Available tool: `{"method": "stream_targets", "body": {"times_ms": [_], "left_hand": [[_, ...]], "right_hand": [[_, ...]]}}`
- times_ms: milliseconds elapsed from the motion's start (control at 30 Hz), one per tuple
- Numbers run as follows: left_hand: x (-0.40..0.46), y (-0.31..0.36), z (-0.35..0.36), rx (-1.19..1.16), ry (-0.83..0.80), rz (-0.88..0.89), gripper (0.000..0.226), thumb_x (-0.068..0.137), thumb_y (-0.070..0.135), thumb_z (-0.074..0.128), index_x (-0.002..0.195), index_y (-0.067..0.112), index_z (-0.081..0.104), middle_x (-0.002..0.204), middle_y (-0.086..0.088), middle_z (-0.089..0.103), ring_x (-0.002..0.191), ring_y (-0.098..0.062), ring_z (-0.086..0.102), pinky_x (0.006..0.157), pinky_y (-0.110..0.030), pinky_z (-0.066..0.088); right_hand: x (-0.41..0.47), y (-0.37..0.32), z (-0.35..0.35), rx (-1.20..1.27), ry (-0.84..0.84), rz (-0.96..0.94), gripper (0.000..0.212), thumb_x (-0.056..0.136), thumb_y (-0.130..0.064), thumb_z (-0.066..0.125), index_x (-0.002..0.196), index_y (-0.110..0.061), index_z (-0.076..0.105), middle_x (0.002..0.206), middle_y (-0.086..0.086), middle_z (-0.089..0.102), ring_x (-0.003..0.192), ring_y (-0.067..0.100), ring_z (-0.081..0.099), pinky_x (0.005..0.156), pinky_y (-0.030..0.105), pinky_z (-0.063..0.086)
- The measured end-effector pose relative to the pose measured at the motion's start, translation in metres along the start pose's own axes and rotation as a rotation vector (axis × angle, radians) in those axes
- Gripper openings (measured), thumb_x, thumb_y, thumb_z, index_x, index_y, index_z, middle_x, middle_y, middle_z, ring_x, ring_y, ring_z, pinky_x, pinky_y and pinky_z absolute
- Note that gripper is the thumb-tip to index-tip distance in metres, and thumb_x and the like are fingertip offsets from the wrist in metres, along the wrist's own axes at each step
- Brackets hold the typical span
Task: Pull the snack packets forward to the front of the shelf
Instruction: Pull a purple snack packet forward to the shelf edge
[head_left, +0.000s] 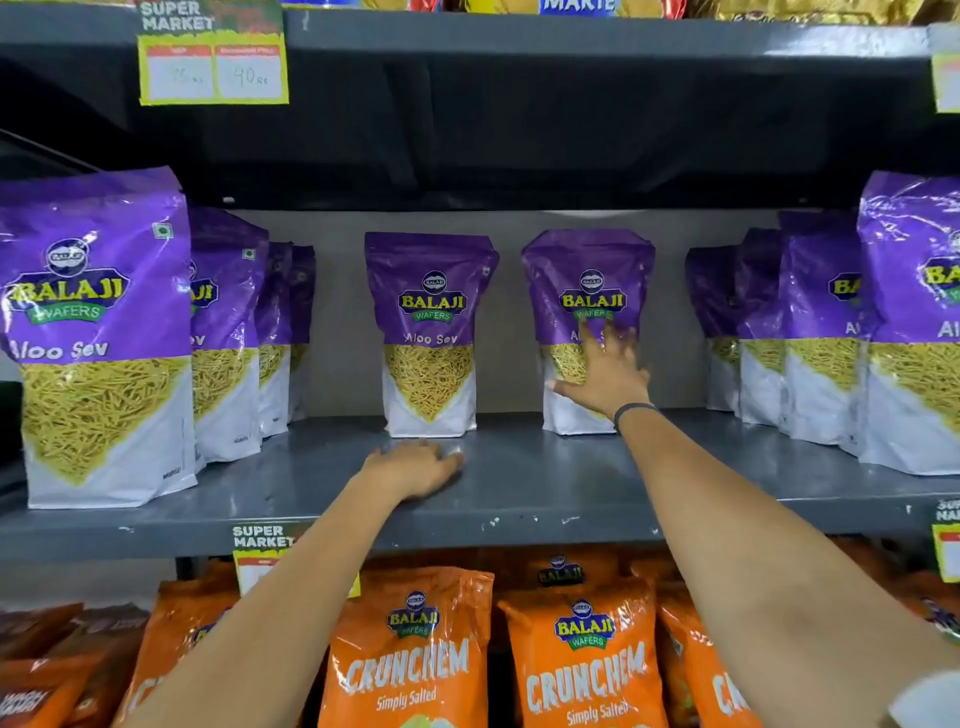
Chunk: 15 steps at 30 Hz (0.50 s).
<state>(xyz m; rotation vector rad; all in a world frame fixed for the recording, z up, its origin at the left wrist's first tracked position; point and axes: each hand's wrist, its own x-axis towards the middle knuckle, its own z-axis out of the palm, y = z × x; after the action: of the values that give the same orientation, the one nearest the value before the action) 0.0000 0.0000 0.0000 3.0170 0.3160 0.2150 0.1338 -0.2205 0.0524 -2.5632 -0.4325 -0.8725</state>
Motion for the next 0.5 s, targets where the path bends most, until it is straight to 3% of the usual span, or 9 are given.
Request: {"method": "stream_targets", "body": {"times_ms": [267,400,500], "left_hand": [[0.007,-0.001,0.002,0.028,-0.01,-0.001,0.063,0.096,0.054,0.019,0.146,0.023,0.041,0.159,-0.006,0.033,0.145,-0.028,0.033,0.116,-0.047,0.026],[0.005,0.0,0.002,0.02,-0.004,-0.01,0.061,0.096,0.053,0.021,0.144,0.022,0.043,0.157,-0.006,0.037,0.143,-0.028,0.037,0.115,-0.047,0.027],[0.005,0.001,0.001,0.016,0.001,-0.013,0.06,0.096,0.052,0.021,0.144,0.022,0.044,0.156,-0.006,0.038,0.142,-0.028,0.037,0.115,-0.047,0.027]], "right_hand": [[0.008,0.005,0.022,0.022,0.014,0.117,0.121,0.062,-0.071,0.069,0.149,-0.037,-0.008,0.155,0.015,-0.028,0.141,0.053,-0.003,0.097,0.076,0.03],[0.011,0.007,0.028,-0.004,0.04,0.113,0.128,0.063,-0.06,0.076,0.149,-0.029,-0.012,0.152,0.027,-0.027,0.141,0.055,0.002,0.109,0.059,0.027],[0.012,0.01,0.028,-0.016,0.045,0.109,0.126,0.065,-0.056,0.077,0.15,-0.027,-0.011,0.152,0.03,-0.023,0.142,0.051,0.008,0.109,0.05,0.03]]}}
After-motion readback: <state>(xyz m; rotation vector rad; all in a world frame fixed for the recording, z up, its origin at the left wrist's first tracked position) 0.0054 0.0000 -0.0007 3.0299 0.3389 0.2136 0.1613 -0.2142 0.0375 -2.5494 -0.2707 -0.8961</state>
